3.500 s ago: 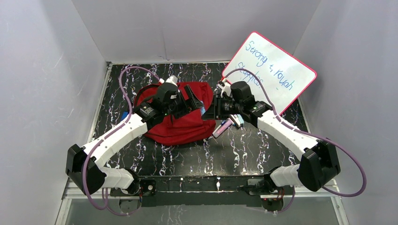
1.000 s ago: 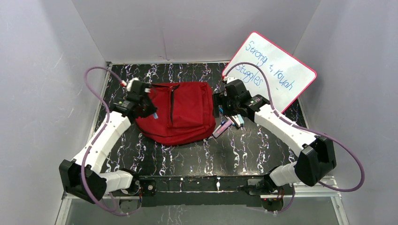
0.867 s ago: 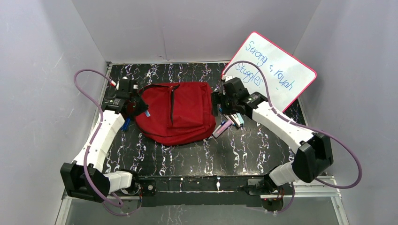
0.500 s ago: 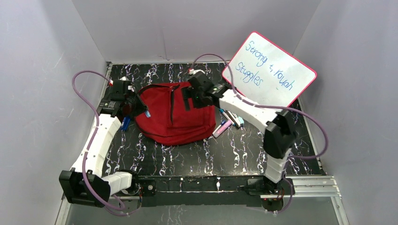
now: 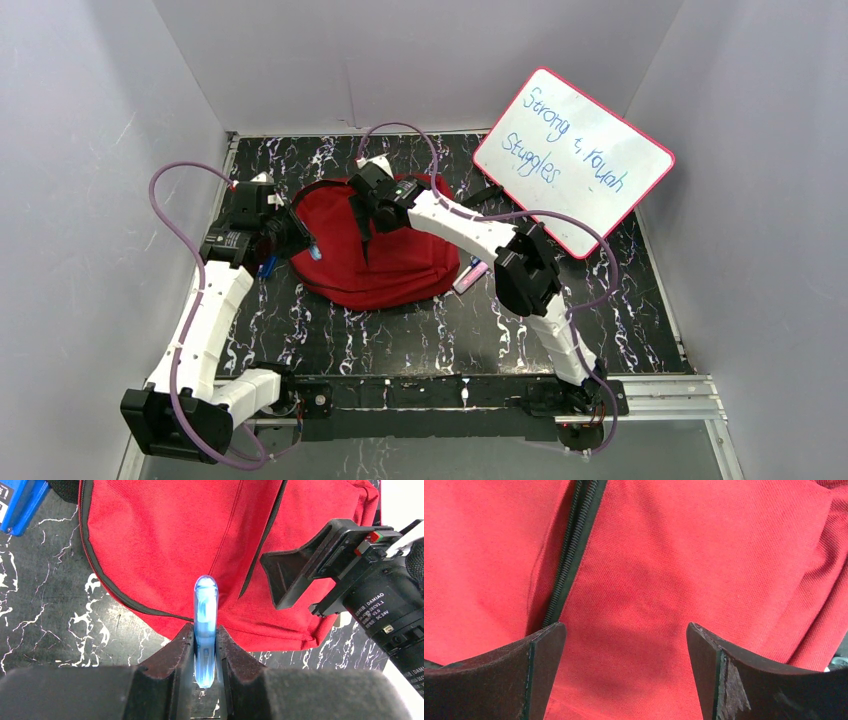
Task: Pack the student bag
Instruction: Place the stationery in the student bag.
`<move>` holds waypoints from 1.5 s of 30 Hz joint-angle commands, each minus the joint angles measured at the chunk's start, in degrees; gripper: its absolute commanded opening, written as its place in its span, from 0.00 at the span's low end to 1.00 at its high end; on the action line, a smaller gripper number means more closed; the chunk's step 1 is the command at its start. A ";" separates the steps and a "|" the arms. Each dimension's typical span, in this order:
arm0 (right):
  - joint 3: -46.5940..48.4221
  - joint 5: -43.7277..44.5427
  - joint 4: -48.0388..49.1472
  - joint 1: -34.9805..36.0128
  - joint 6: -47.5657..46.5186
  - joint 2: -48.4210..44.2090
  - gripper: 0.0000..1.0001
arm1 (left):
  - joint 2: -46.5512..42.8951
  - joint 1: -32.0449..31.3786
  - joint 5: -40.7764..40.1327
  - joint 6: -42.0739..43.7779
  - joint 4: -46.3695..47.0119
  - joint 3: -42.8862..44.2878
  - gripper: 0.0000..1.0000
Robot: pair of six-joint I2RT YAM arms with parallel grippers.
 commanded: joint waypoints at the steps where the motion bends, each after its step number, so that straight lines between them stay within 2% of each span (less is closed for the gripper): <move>1: 2.69 2.32 -0.48 -0.09 -0.91 -0.27 0.99 | -1.47 0.33 1.33 0.30 -0.35 -1.11 0.00; 15: 6.33 2.24 0.52 1.71 -3.81 3.34 0.99 | -1.33 0.37 1.76 0.35 -0.16 -0.94 0.00; 28: 8.67 7.86 -0.41 2.74 -7.70 7.21 0.98 | -1.25 0.31 2.14 0.31 -0.15 -1.26 0.00; 31: 7.89 10.55 -0.80 3.02 -7.83 6.56 0.90 | -1.25 0.37 2.54 0.11 0.17 -1.63 0.00; 35: 6.31 12.61 -0.54 3.01 -8.35 5.43 0.66 | -1.25 0.37 2.75 -0.01 0.45 -2.02 0.00; 37: 6.06 13.07 -0.83 3.02 -8.35 5.17 0.59 | -1.31 0.38 2.76 -0.08 0.47 -2.04 0.00; 41: 5.58 12.27 -0.96 2.99 -8.04 3.97 0.40 | -1.35 0.33 2.67 -0.06 0.61 -2.22 0.00; 45: 4.78 10.15 -0.30 3.00 -7.88 1.83 0.27 | -1.25 0.39 2.72 -0.13 0.65 -2.14 0.00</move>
